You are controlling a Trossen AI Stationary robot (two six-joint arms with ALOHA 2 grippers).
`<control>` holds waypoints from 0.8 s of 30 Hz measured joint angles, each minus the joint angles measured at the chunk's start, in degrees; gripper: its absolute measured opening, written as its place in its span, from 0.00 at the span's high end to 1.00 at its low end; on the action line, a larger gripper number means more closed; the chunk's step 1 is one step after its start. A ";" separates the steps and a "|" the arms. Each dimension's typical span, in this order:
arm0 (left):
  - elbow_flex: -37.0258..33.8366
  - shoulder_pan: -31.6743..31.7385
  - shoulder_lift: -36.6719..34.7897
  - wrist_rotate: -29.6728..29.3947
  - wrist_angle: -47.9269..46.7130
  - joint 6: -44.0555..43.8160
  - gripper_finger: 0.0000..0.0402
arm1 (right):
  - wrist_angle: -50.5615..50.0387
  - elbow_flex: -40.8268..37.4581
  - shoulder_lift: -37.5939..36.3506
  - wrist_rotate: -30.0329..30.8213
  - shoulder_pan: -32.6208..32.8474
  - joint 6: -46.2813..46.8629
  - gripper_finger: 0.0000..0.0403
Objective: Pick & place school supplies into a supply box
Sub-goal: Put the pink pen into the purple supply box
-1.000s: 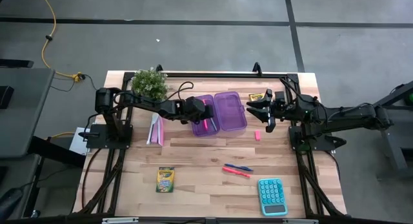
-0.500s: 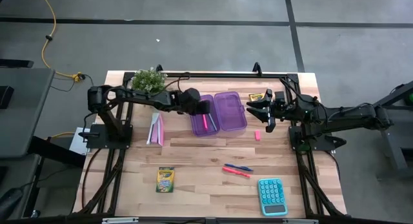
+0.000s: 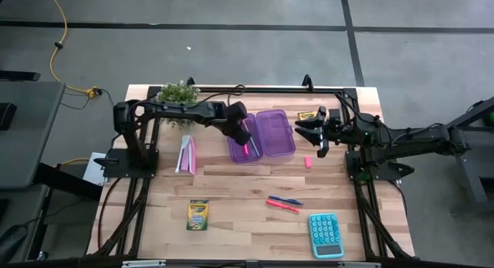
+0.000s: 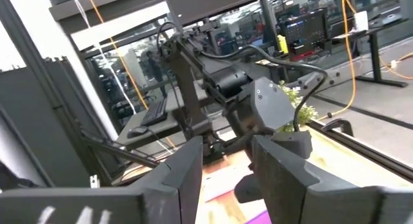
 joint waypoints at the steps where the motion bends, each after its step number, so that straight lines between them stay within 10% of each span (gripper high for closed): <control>1: 1.20 -0.01 0.92 -0.01 -1.53 1.77 1.00 | -0.08 0.00 0.02 0.14 0.00 -0.02 0.68; 24: 6.07 -2.03 11.06 -0.05 1.98 10.35 1.00 | -0.35 0.00 0.02 0.28 0.00 0.11 0.68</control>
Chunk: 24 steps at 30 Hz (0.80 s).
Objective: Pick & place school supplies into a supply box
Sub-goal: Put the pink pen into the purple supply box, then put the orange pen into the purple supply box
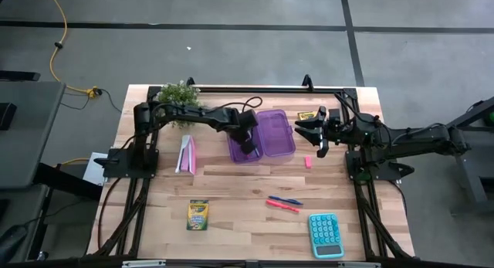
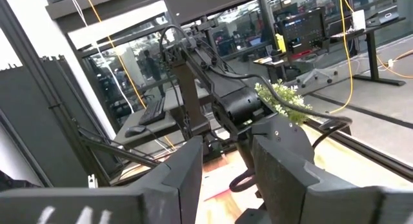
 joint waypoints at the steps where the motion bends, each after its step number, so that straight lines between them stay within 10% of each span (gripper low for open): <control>1: 0.00 0.09 0.00 0.00 0.76 -0.08 1.00 | 0.02 0.00 -0.02 0.10 0.00 0.05 0.68; 24: -0.05 -1.32 -15.21 -0.43 5.55 1.59 1.00 | 0.02 0.00 0.00 0.28 0.02 -0.05 0.68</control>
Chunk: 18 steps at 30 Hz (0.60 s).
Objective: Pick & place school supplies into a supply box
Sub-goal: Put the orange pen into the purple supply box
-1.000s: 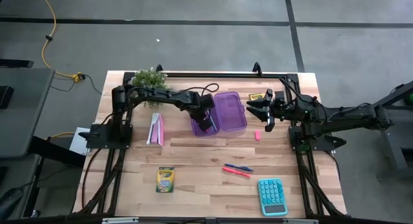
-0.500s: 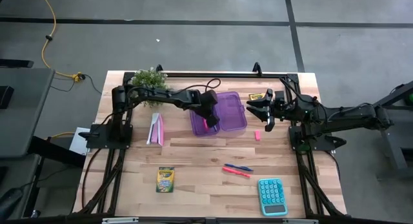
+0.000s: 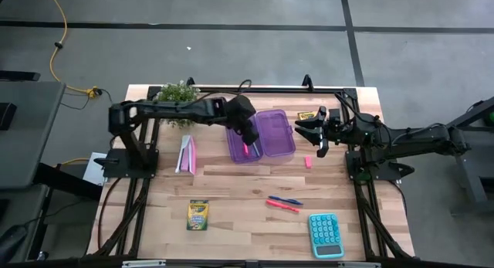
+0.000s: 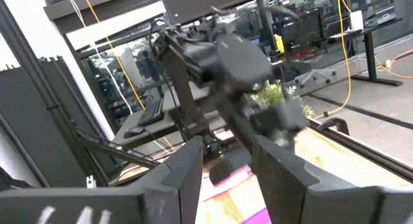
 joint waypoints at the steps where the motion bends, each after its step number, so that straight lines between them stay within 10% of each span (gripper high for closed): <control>1: -0.02 -0.49 -1.24 0.00 0.53 0.70 1.00 | 0.00 0.00 -0.02 0.00 0.00 -0.02 0.68; 18: -29.89 -14.01 -30.39 -3.52 41.39 -1.95 1.00 | -0.02 0.00 -0.02 -0.07 0.00 -0.43 0.68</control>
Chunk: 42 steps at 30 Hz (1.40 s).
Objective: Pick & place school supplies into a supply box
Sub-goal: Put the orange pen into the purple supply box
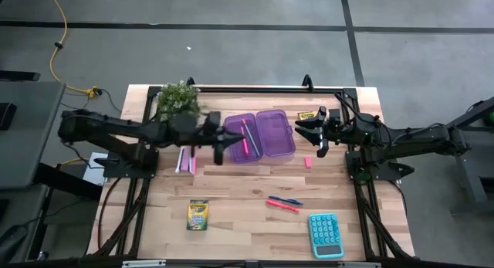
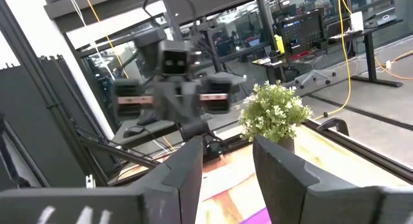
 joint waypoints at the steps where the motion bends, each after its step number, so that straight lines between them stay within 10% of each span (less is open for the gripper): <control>1: -1.72 -0.87 -1.49 -0.73 1.83 -0.30 1.00 | 0.00 0.00 0.00 0.00 0.00 -0.02 0.68; 15: -20.02 -4.55 -18.15 -3.17 15.18 0.19 1.00 | -0.92 0.00 0.00 -0.56 0.00 -0.04 0.68; 42: -20.29 -4.53 -21.06 -0.53 12.62 7.81 1.00 | -0.93 0.00 0.00 -0.81 0.00 -1.55 0.72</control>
